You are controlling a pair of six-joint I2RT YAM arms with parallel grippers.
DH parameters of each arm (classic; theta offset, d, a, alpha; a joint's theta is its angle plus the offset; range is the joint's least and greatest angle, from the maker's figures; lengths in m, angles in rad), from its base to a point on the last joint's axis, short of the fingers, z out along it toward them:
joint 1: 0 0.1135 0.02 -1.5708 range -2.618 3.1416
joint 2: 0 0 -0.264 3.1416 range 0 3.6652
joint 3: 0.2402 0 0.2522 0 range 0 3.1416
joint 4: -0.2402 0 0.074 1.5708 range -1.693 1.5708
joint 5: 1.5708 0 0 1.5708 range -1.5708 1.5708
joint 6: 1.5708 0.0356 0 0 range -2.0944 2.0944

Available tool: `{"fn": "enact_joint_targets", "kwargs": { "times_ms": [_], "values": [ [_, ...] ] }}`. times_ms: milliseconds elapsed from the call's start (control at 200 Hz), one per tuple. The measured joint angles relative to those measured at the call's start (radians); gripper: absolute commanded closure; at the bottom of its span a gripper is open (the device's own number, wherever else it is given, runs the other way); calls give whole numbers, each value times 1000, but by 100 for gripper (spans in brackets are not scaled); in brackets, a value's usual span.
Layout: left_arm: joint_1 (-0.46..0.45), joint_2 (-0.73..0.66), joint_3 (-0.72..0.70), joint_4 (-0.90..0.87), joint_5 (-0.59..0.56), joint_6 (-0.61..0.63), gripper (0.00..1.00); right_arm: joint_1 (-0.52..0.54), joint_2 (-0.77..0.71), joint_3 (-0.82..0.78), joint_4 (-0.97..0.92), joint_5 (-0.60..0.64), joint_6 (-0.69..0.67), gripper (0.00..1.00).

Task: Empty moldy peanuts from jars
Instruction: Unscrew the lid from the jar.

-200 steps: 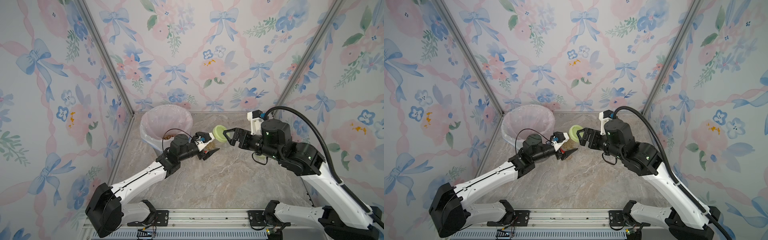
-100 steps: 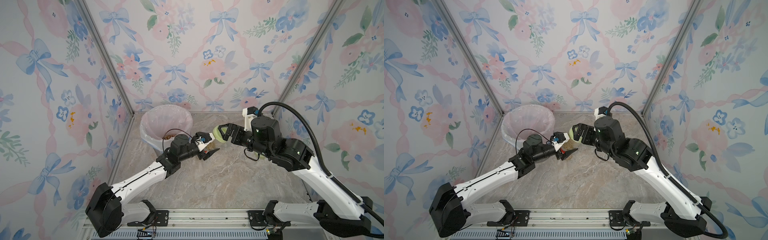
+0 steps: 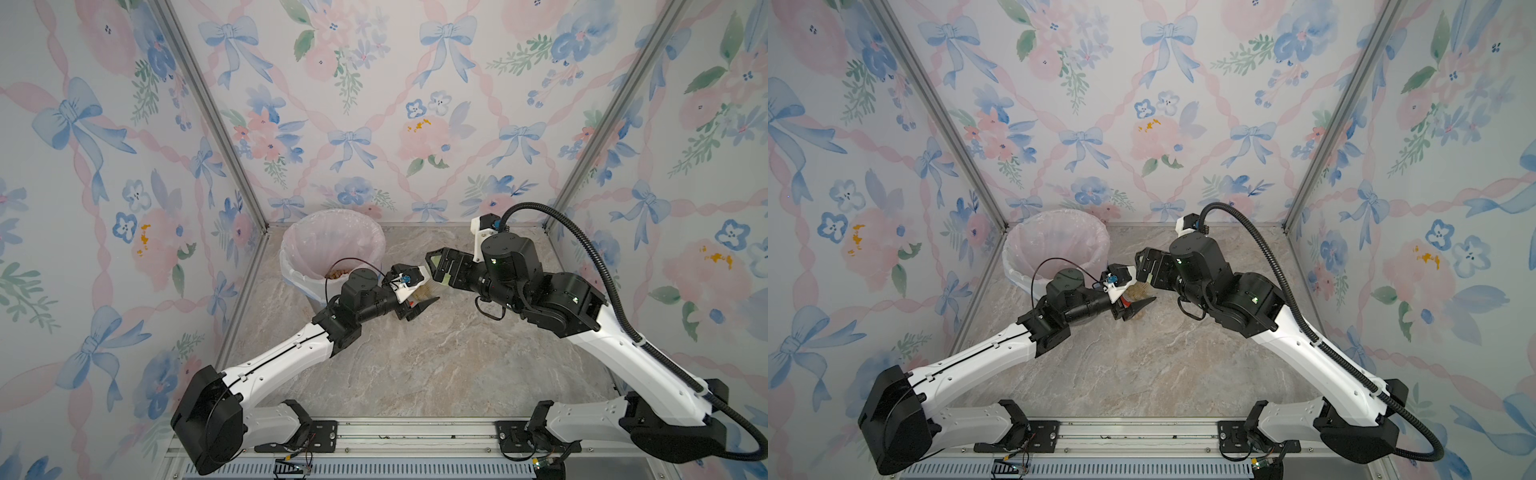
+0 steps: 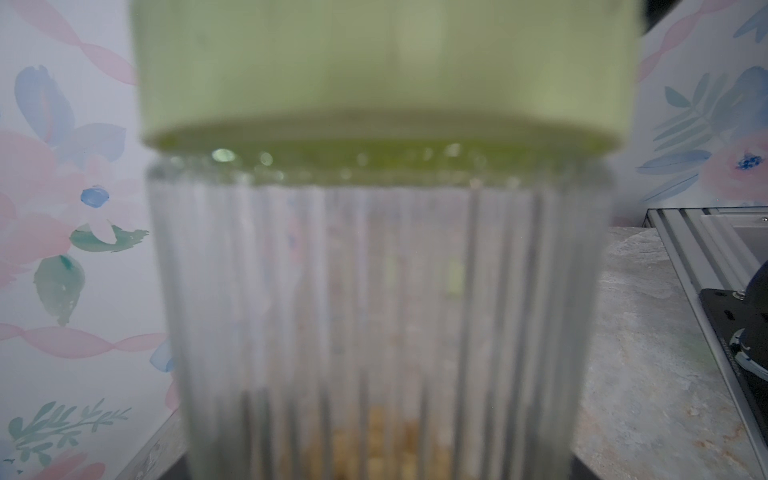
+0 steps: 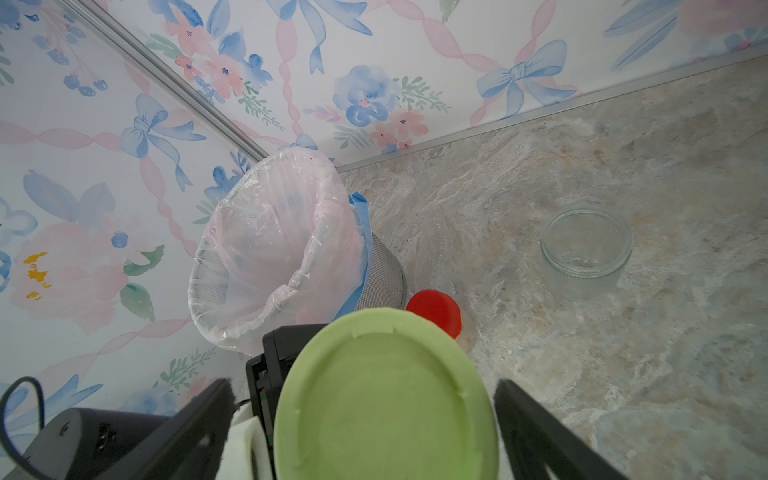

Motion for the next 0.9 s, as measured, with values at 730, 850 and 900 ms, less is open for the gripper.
{"fn": "enact_joint_targets", "kwargs": {
  "times_ms": [730, 850, 900],
  "values": [
    [0, 0, 0, 0, 0, 0, 100, 1, 14, 0, -13, 23, 3, 4],
    [0, 0, 0, 0, 0, 0, 100, 0, 23, 0, -21, 23, 3, 4],
    [0, 0, 0, 0, 0, 0, 100, 0, 26, 0, -25, 23, 3, 5]
  ]
}}
